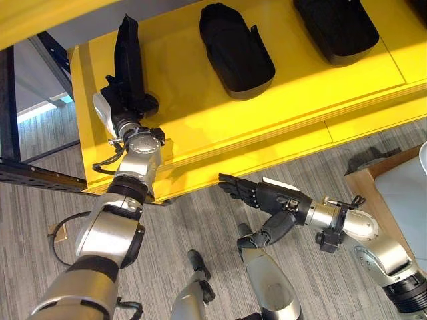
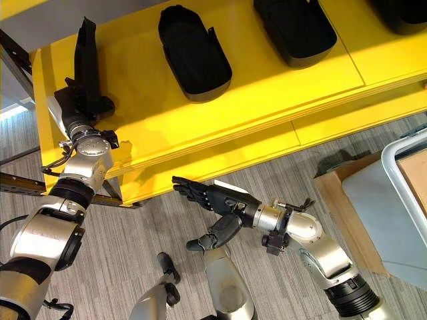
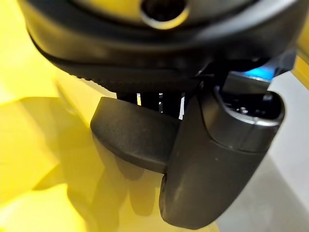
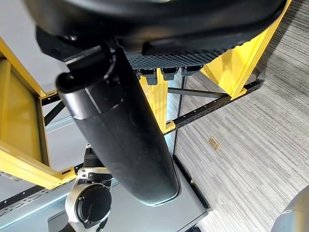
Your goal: Move parts from the plastic box to the shelf.
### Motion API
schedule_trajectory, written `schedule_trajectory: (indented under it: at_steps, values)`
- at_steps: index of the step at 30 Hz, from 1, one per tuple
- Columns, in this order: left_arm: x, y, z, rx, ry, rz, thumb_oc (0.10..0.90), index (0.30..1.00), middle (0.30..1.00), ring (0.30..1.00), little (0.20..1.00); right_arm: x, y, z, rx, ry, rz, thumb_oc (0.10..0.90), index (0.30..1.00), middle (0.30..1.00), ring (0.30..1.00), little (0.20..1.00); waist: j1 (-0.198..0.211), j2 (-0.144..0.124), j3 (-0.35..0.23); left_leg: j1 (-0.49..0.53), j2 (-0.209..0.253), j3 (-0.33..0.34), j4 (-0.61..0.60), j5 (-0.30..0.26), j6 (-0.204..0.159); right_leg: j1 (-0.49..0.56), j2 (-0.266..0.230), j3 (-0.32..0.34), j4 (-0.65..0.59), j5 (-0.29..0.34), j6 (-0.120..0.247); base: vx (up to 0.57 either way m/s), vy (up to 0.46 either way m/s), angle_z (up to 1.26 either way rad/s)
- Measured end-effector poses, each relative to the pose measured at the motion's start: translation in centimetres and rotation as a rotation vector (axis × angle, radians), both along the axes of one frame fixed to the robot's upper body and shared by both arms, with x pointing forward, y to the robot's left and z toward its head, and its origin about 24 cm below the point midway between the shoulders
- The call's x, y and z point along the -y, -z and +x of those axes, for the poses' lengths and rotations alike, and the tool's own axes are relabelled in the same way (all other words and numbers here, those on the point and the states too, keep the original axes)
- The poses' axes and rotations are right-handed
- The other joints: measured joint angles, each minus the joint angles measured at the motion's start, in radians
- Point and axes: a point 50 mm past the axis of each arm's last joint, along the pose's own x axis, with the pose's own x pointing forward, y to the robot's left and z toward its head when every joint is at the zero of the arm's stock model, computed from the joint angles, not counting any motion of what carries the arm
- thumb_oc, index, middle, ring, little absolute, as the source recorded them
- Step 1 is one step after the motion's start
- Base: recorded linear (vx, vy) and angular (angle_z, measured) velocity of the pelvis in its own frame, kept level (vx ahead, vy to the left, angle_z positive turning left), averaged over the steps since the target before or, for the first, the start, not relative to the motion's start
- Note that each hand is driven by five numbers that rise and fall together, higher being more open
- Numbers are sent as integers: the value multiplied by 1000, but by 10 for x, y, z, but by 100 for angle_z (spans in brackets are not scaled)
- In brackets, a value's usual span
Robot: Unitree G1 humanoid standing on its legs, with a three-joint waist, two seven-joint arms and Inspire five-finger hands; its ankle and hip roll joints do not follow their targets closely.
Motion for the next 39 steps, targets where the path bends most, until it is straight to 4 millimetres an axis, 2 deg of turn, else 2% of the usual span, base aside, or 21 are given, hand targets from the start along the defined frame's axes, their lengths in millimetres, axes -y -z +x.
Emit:
schedule_trajectory:
  at_steps: [4, 23, 32, 39]
  values:
    - [-1, 0, -1, 23, -12, -45, 400, 300, 300, 300, 300, 0, 0, 0, 0, 0, 1, 900, 1000, 1000, 1000, 1000, 0, 0, 0, 0, 0, 0, 1, 1, -1, 0, 1, -1, 2, 0, 0, -6, -8, 0]
    - [1, 4, -2, 13, -36, -48, 400, 300, 300, 300, 300, -3, 2, -1, -17, -3, 17, 900, 1000, 1000, 1000, 1000, -1, 0, 0, 0, 5, -2, 7, 0, -1, -1, 6, -1, 8, 2, -5, -3, -4, 0]
    - [11, 18, -4, -8, -27, -68, 400, 300, 300, 300, 300, -9, 5, -2, -21, -13, 32, 900, 1000, 1000, 1000, 1000, 7, 10, -7, 4, 6, -5, 15, 0, 0, 3, 2, -3, 17, 0, -8, 0, 0, 0]
    - [11, 24, -4, -24, -27, -72, 400, 300, 300, 300, 300, -9, 6, -3, -25, -10, 31, 900, 1000, 1000, 1000, 1000, 7, 17, -11, 9, 7, -4, 15, -1, -1, 2, 3, -3, 25, -6, -20, 0, 0, 0]
